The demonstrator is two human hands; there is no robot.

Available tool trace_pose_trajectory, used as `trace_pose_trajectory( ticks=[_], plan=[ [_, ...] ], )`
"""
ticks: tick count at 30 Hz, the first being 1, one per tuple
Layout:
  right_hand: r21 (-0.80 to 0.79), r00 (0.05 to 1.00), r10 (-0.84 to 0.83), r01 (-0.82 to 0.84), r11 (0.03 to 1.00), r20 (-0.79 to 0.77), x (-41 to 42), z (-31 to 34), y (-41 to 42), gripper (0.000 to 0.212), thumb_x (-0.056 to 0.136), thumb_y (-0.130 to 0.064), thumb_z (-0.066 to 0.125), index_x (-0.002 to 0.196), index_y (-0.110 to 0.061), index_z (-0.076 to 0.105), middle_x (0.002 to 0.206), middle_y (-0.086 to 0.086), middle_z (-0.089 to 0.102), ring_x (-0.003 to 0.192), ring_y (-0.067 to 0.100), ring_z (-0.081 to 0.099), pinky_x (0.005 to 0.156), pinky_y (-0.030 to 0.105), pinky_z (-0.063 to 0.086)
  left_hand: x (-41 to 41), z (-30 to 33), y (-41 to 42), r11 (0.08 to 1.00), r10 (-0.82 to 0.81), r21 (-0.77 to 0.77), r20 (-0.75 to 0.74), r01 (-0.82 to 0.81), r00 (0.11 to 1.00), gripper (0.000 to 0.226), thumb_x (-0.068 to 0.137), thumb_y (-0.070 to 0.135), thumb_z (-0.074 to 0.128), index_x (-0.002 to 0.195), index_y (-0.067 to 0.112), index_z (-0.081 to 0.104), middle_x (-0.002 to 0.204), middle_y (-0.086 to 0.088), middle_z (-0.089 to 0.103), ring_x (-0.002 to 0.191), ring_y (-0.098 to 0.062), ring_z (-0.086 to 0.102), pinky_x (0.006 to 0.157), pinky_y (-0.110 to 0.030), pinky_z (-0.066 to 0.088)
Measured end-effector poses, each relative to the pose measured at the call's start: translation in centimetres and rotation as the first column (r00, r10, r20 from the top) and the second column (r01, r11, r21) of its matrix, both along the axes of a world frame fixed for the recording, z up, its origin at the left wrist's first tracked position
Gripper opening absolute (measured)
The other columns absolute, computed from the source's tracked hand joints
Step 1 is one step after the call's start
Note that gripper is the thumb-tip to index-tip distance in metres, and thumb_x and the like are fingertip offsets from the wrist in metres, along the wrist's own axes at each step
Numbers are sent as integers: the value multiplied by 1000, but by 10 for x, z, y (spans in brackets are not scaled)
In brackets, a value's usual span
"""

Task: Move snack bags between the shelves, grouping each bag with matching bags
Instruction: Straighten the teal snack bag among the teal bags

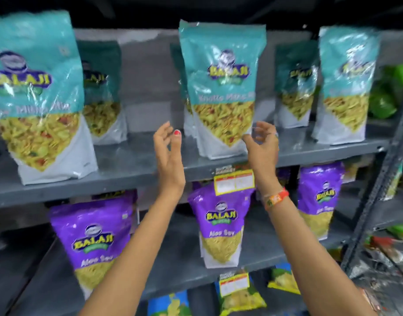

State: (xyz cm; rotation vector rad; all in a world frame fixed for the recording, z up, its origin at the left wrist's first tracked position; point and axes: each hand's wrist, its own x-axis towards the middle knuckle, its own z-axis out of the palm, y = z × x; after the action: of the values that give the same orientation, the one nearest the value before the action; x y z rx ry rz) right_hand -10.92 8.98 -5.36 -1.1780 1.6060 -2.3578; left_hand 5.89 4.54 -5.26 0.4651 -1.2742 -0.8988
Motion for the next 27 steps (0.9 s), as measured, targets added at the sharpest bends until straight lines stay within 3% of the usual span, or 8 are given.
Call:
trace_pose_trajectory(
  ticks=[2, 4, 7, 10, 14, 22, 24, 27],
  plan=[
    [130, 995, 103, -104, 986, 15, -28, 21, -19, 61, 77, -21, 76, 127, -6, 43, 121, 13, 48, 112, 22, 50, 98, 33, 46, -24, 21, -22, 986, -83, 153, 67, 72, 994, 44, 94, 38, 39, 133, 18, 36, 125, 9, 38, 118, -8, 38, 115, -47, 28],
    [227, 973, 224, -230, 946, 54, -41, 31, -32, 80, 79, -25, 75, 140, 0, 29, 130, 8, 40, 124, 20, 42, 104, 36, 40, -42, 33, -42, 942, -207, 292, 110, 167, 972, 50, 90, 53, 36, 130, 24, 37, 127, 11, 35, 120, -10, 36, 115, -46, 27],
    [247, 910, 416, -403, 881, 4, -50, 31, -38, 60, 82, -23, 72, 133, -4, 47, 131, 8, 58, 122, 18, 55, 103, 34, 44, -63, 36, -54, 875, -307, 430, 137, 223, 942, 79, 74, 73, 41, 135, 23, 37, 144, -1, 40, 132, -22, 39, 114, -47, 30],
    [258, 885, 465, -444, 858, -25, -57, 26, -32, 46, 77, -30, 76, 116, -11, 62, 122, 10, 68, 112, 17, 65, 99, 36, 51, -75, 34, -47, 884, -299, 418, 164, 208, 940, 72, 86, 59, 39, 144, 21, 22, 154, -3, 27, 140, -23, 28, 117, -45, 24],
    [272, 899, 438, -418, 867, -16, -68, 21, -35, 77, 55, -59, 83, 114, -15, 62, 120, 10, 68, 110, 20, 67, 101, 43, 52, -80, 35, -39, 900, -293, 388, 199, 200, 935, 72, 85, 59, 39, 142, 19, 22, 151, -6, 32, 136, -25, 35, 114, -47, 29],
    [267, 886, 461, -455, 850, 44, -72, 22, -31, 101, 47, -64, 83, 126, -10, 50, 123, 8, 66, 112, 19, 65, 103, 45, 50, -88, 37, -34, 914, -281, 362, 241, 183, 929, 73, 88, 57, 35, 144, 18, 10, 154, -7, 24, 140, -27, 28, 117, -47, 23],
    [280, 885, 462, -459, 843, 62, -67, 25, -24, 96, 53, -62, 82, 124, -10, 46, 126, 3, 63, 115, 17, 61, 104, 40, 49, -85, 37, -32, 915, -284, 361, 257, 181, 924, 78, 84, 63, 37, 143, 18, 13, 153, -8, 28, 137, -28, 32, 115, -51, 26],
    [211, 936, 351, -349, 913, 29, -63, 33, -10, 51, 75, -42, 75, 110, -19, 45, 126, -4, 46, 121, 18, 50, 90, 20, 42, -81, 38, -32, 929, -263, 333, 278, 165, 924, 78, 83, 64, 36, 142, 16, 16, 151, -8, 32, 135, -26, 36, 115, -47, 26]
  ],
)
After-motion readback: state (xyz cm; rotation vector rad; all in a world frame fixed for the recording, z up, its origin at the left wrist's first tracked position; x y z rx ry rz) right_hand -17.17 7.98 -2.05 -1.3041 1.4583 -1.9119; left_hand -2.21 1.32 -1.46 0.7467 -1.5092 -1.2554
